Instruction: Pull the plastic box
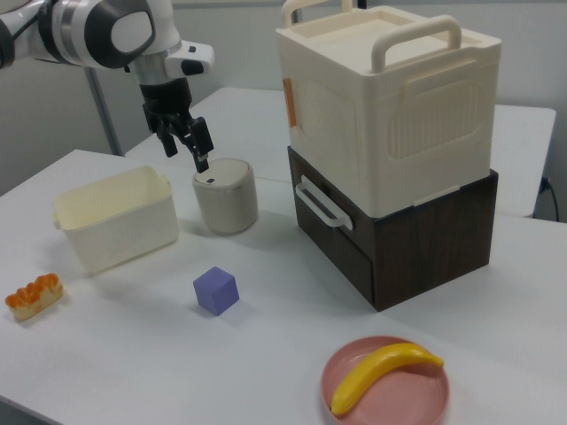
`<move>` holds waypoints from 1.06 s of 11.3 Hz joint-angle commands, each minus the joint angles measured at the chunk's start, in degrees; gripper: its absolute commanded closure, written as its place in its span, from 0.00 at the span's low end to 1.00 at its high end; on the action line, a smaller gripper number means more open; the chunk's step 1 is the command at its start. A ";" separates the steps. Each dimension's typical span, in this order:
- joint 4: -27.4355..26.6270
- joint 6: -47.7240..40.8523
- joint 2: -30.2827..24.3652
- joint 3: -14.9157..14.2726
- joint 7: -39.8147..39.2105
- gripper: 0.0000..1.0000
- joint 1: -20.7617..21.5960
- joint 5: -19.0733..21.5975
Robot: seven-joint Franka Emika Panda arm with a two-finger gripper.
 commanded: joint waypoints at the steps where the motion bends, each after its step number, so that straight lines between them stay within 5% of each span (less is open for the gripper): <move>1: -1.94 2.71 -1.08 -0.16 -0.18 0.00 0.11 1.76; 10: -2.20 2.71 -1.08 0.36 -3.43 0.00 0.20 1.76; 12: -2.29 2.71 -1.08 0.45 -13.12 0.00 0.11 1.85</move>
